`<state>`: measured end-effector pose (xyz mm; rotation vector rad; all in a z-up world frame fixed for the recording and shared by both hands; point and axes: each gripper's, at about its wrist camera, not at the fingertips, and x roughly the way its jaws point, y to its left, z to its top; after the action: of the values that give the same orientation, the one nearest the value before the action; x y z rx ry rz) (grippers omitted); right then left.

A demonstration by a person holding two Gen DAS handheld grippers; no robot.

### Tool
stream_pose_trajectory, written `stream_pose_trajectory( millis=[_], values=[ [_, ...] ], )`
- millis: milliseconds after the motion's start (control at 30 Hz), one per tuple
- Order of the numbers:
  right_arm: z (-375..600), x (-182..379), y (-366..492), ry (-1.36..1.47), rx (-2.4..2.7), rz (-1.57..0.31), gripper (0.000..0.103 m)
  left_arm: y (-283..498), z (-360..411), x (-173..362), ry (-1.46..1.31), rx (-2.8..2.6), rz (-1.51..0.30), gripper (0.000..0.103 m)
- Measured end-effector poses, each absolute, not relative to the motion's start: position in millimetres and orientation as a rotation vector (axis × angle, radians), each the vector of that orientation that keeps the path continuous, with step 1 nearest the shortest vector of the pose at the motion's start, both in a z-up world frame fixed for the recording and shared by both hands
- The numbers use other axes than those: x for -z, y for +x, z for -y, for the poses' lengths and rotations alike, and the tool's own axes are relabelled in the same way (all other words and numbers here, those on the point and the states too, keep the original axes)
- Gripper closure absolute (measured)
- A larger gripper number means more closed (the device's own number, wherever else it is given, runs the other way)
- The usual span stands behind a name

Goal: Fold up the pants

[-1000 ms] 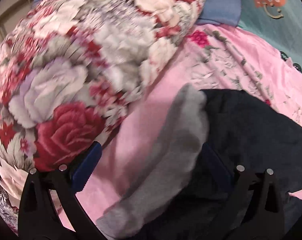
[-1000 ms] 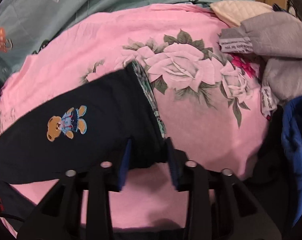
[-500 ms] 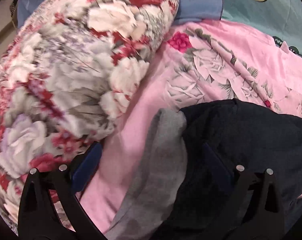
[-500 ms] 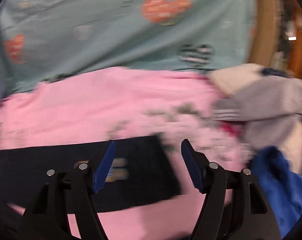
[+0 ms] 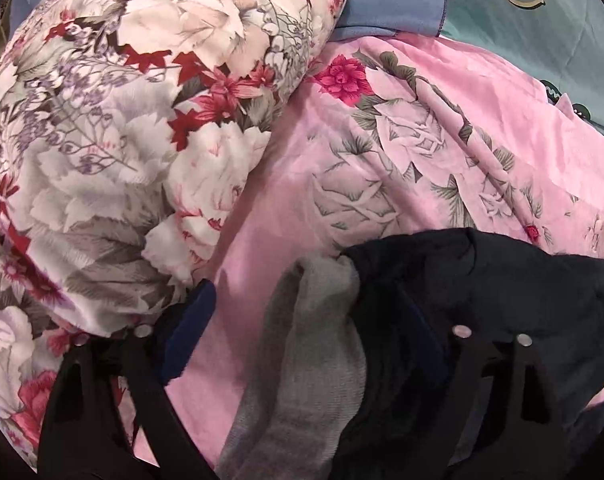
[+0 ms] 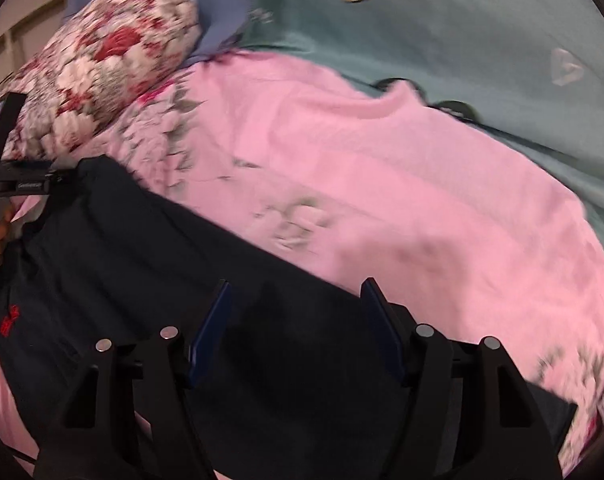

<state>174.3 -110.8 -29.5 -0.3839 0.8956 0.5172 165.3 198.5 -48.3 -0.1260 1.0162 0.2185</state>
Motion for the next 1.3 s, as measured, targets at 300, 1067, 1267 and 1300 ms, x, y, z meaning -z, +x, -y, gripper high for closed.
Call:
stream_pose_trajectory(
  millis=[300, 1067, 1267, 1300],
  values=[
    [112.2, 50.1, 184.1, -0.384, -0.520, -0.947, 0.071, 152.3, -190.4, 37.4, -0.153, -0.150, -0.999, 0.079],
    [171.2, 33.0, -33.0, -0.101, -0.662, -0.983, 0.102, -63.6, -197.8, 17.2, -0.209, -0.113, -0.963, 0.055],
    [158.9, 55.1, -45.9, -0.168, -0.626, -1.024, 0.066, -83.8, -217.7, 11.6, -0.268, -0.166, -0.953, 0.029],
    [159.6, 45.9, -48.3, -0.169, -0.622, -0.988, 0.065, -84.4, -218.5, 8.0, -0.273, -0.167, -0.949, 0.029]
  ],
)
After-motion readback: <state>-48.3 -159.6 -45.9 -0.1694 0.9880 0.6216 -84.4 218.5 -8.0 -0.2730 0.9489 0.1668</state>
